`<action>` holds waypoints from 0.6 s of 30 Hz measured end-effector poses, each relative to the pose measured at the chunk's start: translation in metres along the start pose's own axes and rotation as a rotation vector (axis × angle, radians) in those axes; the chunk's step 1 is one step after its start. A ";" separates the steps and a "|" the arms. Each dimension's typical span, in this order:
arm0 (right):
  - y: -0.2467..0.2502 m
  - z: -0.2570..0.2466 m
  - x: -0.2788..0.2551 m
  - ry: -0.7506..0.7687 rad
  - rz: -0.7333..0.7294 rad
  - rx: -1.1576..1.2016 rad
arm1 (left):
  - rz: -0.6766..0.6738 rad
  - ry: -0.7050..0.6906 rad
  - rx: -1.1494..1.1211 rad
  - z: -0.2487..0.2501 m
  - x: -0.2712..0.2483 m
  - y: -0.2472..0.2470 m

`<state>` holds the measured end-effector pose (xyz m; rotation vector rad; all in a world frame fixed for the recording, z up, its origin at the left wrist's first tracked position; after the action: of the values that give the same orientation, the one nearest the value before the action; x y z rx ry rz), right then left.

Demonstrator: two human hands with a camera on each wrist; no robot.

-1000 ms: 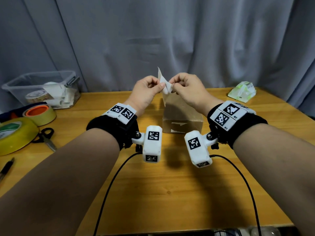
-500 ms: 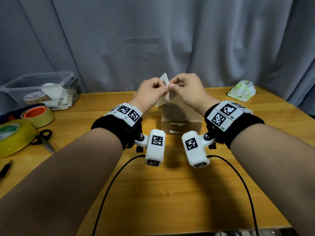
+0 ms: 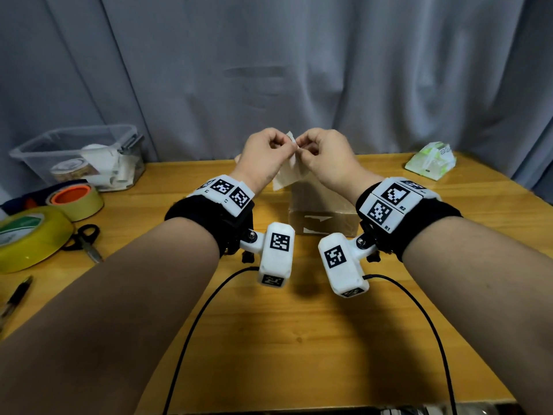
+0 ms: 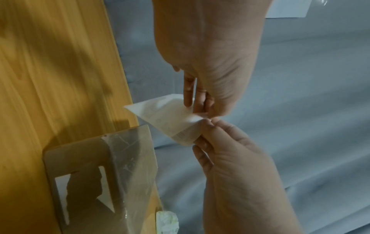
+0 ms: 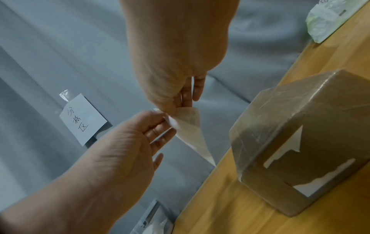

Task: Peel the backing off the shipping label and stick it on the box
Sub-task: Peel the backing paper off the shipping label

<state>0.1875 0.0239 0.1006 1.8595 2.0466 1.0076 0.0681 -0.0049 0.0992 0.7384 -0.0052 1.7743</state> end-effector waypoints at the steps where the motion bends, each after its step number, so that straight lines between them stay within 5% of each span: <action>1: 0.001 -0.001 -0.001 -0.004 0.003 0.002 | -0.007 -0.001 0.019 -0.001 0.001 0.000; 18: 0.006 0.000 -0.006 -0.056 0.063 0.023 | -0.042 0.060 0.205 -0.008 0.004 -0.003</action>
<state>0.1931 0.0182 0.1025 1.9526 1.9883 0.9392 0.0663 0.0028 0.0938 0.8258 0.2340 1.7730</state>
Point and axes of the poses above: each hand's wrist, its own x-axis towards the middle knuckle, its own y-axis out of the back of the hand, z = x × y, the point moved 4 cm from there along x, towards the middle knuckle, and after that the axes turned 10 degrees about -y, right-handed, at the moved point
